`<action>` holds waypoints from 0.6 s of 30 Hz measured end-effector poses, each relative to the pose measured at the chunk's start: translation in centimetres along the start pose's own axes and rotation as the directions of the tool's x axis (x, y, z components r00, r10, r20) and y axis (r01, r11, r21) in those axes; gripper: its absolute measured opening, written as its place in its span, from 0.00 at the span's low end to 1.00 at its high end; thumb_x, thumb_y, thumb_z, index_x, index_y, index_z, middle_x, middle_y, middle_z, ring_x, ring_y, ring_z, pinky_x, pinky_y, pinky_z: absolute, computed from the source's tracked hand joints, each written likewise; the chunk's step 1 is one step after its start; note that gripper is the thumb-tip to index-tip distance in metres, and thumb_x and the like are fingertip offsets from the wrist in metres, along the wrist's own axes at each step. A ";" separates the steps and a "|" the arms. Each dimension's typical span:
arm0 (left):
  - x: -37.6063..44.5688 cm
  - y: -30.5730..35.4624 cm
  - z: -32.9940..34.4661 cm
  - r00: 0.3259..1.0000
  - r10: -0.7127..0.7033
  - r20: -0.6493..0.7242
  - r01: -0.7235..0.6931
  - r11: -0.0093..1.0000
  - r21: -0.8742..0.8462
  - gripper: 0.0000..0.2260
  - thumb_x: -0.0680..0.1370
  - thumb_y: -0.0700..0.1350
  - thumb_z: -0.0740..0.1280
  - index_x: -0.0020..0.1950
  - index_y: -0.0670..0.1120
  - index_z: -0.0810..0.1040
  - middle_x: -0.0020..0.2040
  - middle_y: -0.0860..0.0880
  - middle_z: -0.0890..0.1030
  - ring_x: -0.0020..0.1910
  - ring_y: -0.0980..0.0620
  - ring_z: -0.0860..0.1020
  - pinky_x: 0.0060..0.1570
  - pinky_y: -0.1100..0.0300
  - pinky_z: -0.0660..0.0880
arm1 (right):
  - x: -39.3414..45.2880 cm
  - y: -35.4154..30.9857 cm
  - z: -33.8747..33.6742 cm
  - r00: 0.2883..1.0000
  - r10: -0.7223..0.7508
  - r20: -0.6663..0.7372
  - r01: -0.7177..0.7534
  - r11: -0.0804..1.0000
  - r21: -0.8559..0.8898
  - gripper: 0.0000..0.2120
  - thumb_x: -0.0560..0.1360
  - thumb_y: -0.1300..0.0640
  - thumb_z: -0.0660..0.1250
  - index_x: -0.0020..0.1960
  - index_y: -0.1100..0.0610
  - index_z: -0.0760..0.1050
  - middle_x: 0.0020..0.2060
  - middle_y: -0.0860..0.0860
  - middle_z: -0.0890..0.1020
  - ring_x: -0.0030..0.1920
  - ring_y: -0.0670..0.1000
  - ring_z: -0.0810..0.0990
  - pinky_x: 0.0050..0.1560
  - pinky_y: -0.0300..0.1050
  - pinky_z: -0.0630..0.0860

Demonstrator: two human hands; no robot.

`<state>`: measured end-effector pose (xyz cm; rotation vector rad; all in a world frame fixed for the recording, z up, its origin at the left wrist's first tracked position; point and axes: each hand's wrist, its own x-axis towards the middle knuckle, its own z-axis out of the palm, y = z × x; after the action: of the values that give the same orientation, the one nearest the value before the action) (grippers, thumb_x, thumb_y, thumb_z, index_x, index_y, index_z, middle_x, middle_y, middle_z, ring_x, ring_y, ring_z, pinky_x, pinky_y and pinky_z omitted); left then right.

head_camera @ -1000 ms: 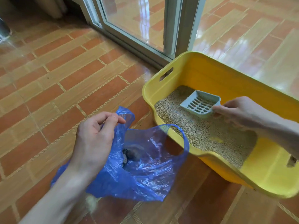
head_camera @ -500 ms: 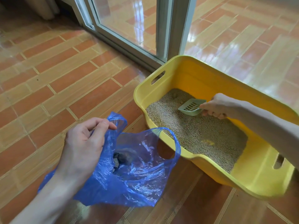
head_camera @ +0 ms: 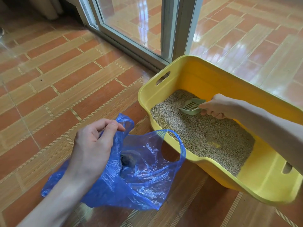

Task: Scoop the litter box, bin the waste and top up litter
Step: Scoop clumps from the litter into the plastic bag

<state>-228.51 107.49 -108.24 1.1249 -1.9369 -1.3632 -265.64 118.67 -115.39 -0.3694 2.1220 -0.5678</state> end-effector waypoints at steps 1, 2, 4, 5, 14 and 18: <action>0.0 0.0 0.0 1.000 0.001 0.001 -0.001 1.000 0.006 0.12 0.77 0.55 0.63 0.43 0.53 0.85 0.26 0.48 0.61 0.29 0.47 0.58 0.31 0.49 0.57 | 0.2 0.0 0.2 1.000 -0.007 -0.007 0.007 1.000 0.003 0.16 0.81 0.54 0.67 0.53 0.69 0.80 0.26 0.51 0.75 0.20 0.44 0.65 0.17 0.35 0.61; 0.0 0.1 0.0 1.000 0.002 0.003 -0.002 1.000 0.013 0.12 0.77 0.55 0.63 0.43 0.53 0.85 0.26 0.48 0.61 0.29 0.47 0.58 0.31 0.49 0.57 | 0.3 -0.1 0.4 1.000 -0.013 -0.014 0.013 1.000 0.006 0.16 0.81 0.54 0.67 0.53 0.69 0.80 0.26 0.51 0.74 0.20 0.44 0.64 0.17 0.35 0.61; -0.1 0.2 -0.1 1.000 -0.001 0.004 0.001 1.000 0.020 0.13 0.77 0.56 0.63 0.43 0.53 0.85 0.27 0.46 0.60 0.28 0.47 0.58 0.29 0.48 0.56 | 0.6 -0.3 0.6 1.000 -0.022 -0.022 0.022 1.000 0.017 0.15 0.81 0.55 0.67 0.53 0.69 0.80 0.24 0.50 0.74 0.19 0.44 0.64 0.16 0.35 0.61; -0.1 0.2 -0.1 1.000 -0.001 0.003 0.001 1.000 0.024 0.13 0.77 0.56 0.63 0.44 0.53 0.85 0.27 0.45 0.60 0.28 0.47 0.58 0.29 0.48 0.56 | 0.7 -0.5 0.6 0.999 -0.025 -0.024 0.026 0.999 0.024 0.15 0.81 0.55 0.67 0.53 0.69 0.80 0.23 0.50 0.74 0.19 0.44 0.64 0.16 0.35 0.61; -0.1 -0.1 -0.4 1.000 -0.023 0.003 0.023 0.999 0.029 0.13 0.77 0.57 0.63 0.44 0.53 0.85 0.28 0.44 0.59 0.29 0.47 0.57 0.30 0.49 0.56 | 2.1 -0.5 1.8 0.993 -0.099 -0.059 0.103 0.992 0.074 0.14 0.81 0.55 0.67 0.52 0.67 0.80 0.29 0.51 0.77 0.21 0.44 0.65 0.17 0.35 0.61; 0.0 -0.2 -0.3 1.000 -0.030 0.004 0.030 0.999 0.025 0.13 0.77 0.57 0.63 0.44 0.54 0.85 0.28 0.44 0.59 0.29 0.47 0.56 0.30 0.49 0.56 | 2.9 -0.2 2.6 0.989 -0.113 -0.093 0.122 0.988 0.098 0.15 0.81 0.52 0.68 0.50 0.65 0.81 0.27 0.49 0.77 0.20 0.44 0.66 0.18 0.35 0.62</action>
<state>-228.23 107.34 -108.28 1.1682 -1.9522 -1.3625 -265.12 116.50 -118.53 -0.4200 2.1538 -0.7712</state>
